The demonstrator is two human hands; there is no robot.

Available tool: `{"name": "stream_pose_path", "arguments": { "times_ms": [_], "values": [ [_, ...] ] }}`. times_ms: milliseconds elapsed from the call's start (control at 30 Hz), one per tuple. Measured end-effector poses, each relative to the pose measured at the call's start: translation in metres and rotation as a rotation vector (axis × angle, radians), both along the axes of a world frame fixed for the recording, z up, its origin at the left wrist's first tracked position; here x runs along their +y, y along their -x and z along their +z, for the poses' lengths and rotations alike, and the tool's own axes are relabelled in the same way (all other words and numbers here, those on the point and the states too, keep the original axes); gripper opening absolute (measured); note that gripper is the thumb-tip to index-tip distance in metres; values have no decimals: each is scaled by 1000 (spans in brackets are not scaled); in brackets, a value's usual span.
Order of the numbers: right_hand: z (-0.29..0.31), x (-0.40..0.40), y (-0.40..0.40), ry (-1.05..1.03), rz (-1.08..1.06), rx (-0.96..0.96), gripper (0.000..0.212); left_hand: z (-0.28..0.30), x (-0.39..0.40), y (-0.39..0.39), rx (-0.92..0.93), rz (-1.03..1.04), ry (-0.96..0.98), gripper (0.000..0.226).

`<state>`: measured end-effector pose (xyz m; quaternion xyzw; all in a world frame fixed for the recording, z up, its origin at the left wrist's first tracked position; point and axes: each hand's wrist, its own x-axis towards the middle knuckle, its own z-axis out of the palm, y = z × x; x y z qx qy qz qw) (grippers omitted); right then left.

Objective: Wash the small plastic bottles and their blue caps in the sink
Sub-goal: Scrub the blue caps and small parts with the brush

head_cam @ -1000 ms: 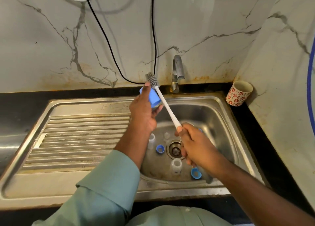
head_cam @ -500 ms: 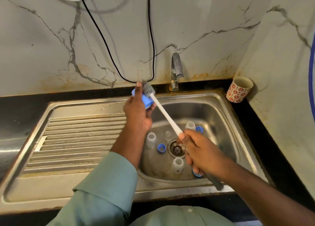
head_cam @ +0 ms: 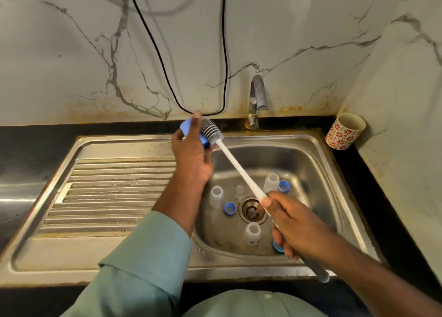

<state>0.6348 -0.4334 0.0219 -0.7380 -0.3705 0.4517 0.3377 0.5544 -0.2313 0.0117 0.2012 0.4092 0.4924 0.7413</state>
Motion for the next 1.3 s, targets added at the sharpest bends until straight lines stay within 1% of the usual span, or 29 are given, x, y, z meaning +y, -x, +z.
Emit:
{"name": "stream_pose_path", "arguments": {
  "times_ms": [33,100,167,233,267,333,367,400,467,500,567,633,667,767,833,867,933,1033,1067,1167,1233,1300],
  "values": [
    [0,4,-1,-9,-29,-7,28,-3,-7,-3,19,-35,-21,67],
    [-2,15,-6,-46,-83,-28,29,-4,-17,-13,35,-106,-17,49],
    [-4,14,-9,-38,-57,-56,28,-3,-11,-9,-16,-73,16,37],
    [-8,0,-10,4,-35,-55,27,-1,0,-3,-28,-56,21,38],
    [-8,-5,-10,24,-20,-41,28,-1,1,-1,2,-89,3,40],
    [-8,1,-13,-9,-81,-32,28,-4,-9,-7,70,-179,-42,40],
    [-7,5,-15,-31,-110,-20,28,-2,-14,-11,69,-179,-45,41],
    [-6,7,-16,-46,-106,-26,27,-1,-13,-12,46,-137,-35,43],
    [-8,1,-15,-29,-61,-46,26,1,1,-6,-64,-15,17,50],
    [-9,-6,-12,-5,-47,-51,25,0,6,-3,-102,0,33,51],
    [-11,-10,-9,16,-40,-33,26,-1,1,-3,-92,-80,42,47],
    [-15,2,-10,-42,-120,-2,27,-2,-16,-13,-68,-178,38,37],
    [-16,7,-12,-61,-139,8,27,-2,-21,-16,-77,-187,46,35],
    [-19,1,-10,-38,-91,-30,26,1,-9,-11,-126,-90,92,42],
    [-19,-6,-9,-15,-69,-10,26,-1,-9,-11,-33,-97,78,41],
    [-18,-2,-11,-33,-93,4,27,-3,-14,-14,39,-115,54,40],
    [-16,10,-12,-72,-127,6,26,-5,-19,-19,109,-89,31,37],
    [-20,8,-12,-51,-70,-71,25,-2,-5,-10,80,47,47,38],
    [-21,4,-11,-30,-59,-75,25,-1,-3,-7,115,37,28,41],
    [-20,11,-10,-29,-111,-50,24,-4,-15,-13,315,-98,-109,45],
    [-19,19,-9,-51,-118,-69,23,-4,-15,-15,314,-134,-175,42],
    [-23,16,-8,-47,-90,-80,23,0,-5,-10,249,-89,-163,28]
  ]
}}
